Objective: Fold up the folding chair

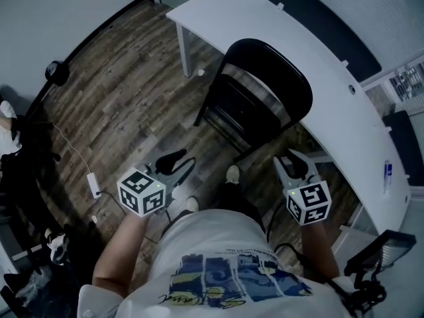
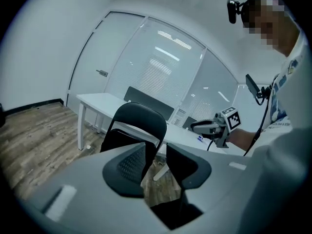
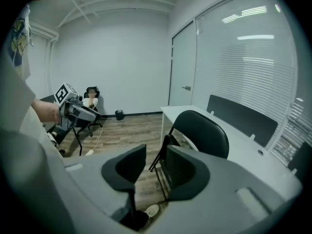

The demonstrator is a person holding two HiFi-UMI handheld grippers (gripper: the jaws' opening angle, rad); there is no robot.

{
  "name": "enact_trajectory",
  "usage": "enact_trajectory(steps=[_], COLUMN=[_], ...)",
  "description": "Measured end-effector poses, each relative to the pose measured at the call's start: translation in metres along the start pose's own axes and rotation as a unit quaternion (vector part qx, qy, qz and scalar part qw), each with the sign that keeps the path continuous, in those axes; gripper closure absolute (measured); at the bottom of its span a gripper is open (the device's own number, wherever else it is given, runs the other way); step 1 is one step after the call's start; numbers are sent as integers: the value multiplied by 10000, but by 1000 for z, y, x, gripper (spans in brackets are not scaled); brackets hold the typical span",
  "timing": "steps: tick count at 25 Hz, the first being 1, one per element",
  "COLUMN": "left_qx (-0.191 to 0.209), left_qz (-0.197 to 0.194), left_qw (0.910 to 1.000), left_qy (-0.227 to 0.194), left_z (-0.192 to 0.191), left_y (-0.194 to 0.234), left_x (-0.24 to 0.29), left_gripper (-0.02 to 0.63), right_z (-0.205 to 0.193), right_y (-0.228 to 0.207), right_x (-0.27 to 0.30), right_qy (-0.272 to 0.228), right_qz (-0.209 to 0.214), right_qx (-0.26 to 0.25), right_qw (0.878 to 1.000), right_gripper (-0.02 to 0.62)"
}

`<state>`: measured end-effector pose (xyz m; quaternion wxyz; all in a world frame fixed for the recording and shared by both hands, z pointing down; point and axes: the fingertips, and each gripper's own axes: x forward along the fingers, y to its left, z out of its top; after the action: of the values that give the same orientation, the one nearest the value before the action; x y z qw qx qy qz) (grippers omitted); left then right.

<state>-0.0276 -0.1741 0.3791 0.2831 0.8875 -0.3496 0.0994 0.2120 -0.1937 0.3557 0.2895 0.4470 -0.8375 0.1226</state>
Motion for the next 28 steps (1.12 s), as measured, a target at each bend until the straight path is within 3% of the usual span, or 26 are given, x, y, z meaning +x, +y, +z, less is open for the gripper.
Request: enact_trajectory(steps=[5, 10, 20, 28], left_qx=[25, 254, 393, 614], left_qz=[-81, -143, -477, -645], left_qw=[9999, 9996, 9981, 9960], left_qy=[-111, -12, 73, 47], left_z=[-21, -35, -64, -74], left_y=[-6, -17, -74, -153], left_x=[-54, -78, -94, -101], left_gripper=[515, 598, 604, 604], right_z=[-11, -18, -43, -92], right_y=[72, 117, 149, 159], right_x=[-27, -52, -118, -193], right_qy=[16, 64, -18, -72], right_qz=[-44, -80, -288, -413], right_qx=[163, 75, -144, 169], right_qw=[9999, 9999, 9995, 9990], right_gripper=[505, 556, 592, 592])
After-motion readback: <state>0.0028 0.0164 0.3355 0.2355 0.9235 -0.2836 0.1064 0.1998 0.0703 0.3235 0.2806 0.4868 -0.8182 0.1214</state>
